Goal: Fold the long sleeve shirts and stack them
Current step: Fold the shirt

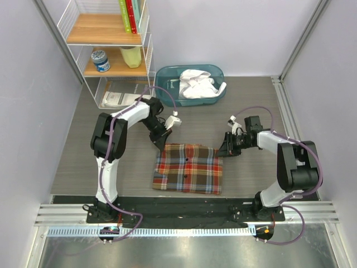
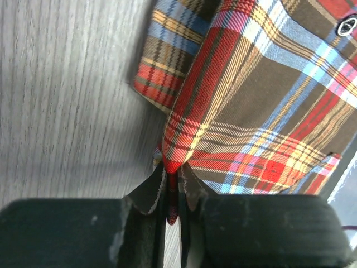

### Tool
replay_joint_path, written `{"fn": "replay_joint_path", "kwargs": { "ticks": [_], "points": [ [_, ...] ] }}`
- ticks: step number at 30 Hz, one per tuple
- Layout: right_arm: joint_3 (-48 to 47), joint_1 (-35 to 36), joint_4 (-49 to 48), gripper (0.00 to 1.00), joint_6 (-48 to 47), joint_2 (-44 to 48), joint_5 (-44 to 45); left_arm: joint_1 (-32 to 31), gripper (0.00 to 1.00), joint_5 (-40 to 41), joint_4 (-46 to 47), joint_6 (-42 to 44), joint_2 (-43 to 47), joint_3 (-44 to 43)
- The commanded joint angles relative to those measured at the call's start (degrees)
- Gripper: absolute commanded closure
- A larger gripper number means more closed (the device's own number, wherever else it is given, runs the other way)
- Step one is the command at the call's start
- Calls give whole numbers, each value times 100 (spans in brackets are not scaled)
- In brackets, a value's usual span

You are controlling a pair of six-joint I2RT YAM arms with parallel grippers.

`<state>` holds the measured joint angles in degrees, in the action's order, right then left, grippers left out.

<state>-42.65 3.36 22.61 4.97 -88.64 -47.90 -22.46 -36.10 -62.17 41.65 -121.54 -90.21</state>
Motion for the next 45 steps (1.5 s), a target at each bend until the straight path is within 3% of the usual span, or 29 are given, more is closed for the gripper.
{"fn": "replay_joint_path", "kwargs": {
  "ticks": [1, 6, 9, 10, 12, 13, 14, 16, 20, 23, 26, 34, 38, 42, 45],
  "points": [
    [-321, 51, -451, 74, -93, -346, 903, 83, 88, 296, 118, -192, -142, -242],
    [-673, 104, -302, 63, -224, -540, 1222, 180, 73, 279, 337, -543, -73, -304],
    [-1007, 95, 276, 50, -452, -321, 1195, 373, 54, 182, 460, -884, 164, -374],
    [-1199, 86, 488, 43, -471, -42, 1169, 496, 45, 43, 513, -974, 461, -365],
    [-1376, 43, 1068, 39, -918, 258, 1160, 619, 37, -134, 705, -1420, 823, -226],
    [-1525, 34, 1209, 34, -1015, 599, 1195, 646, 26, -195, 776, -1588, 1259, -146],
    [-1561, 34, 1306, 31, -1077, 759, 1204, 637, 23, -266, 872, -1772, 1473, -32],
    [-1571, 25, 1378, 20, -1069, 1119, 1012, 620, 1, -476, 1275, -2403, 1921, 484],
    [-1360, 426, 948, 22, -280, 1368, 133, 392, 0, -881, 2418, -3705, 2791, 1523],
    [-1079, 1085, 377, 27, 389, 1104, -140, 137, 0, -1135, 3216, -4669, 2811, 2058],
    [-798, 1220, -475, 30, 900, 551, -308, 49, 0, -1408, 3876, -5244, 2513, 2367],
    [-1069, 799, -1180, 33, 636, -1636, 87, 557, 0, -1259, 4169, -5334, 703, 1974],
    [-1534, 728, -1381, 33, 767, -2122, 114, 962, 1, -1259, 4143, -5430, 52, 1473],
    [-2053, 684, -1172, 30, 952, -1772, -236, 1147, 0, -1584, 4117, -5361, 453, 1278],
    [-1836, 666, -1066, 24, 1198, -684, -623, 1112, 0, -1874, 4046, -5377, 1656, 1558]
  ]
}}
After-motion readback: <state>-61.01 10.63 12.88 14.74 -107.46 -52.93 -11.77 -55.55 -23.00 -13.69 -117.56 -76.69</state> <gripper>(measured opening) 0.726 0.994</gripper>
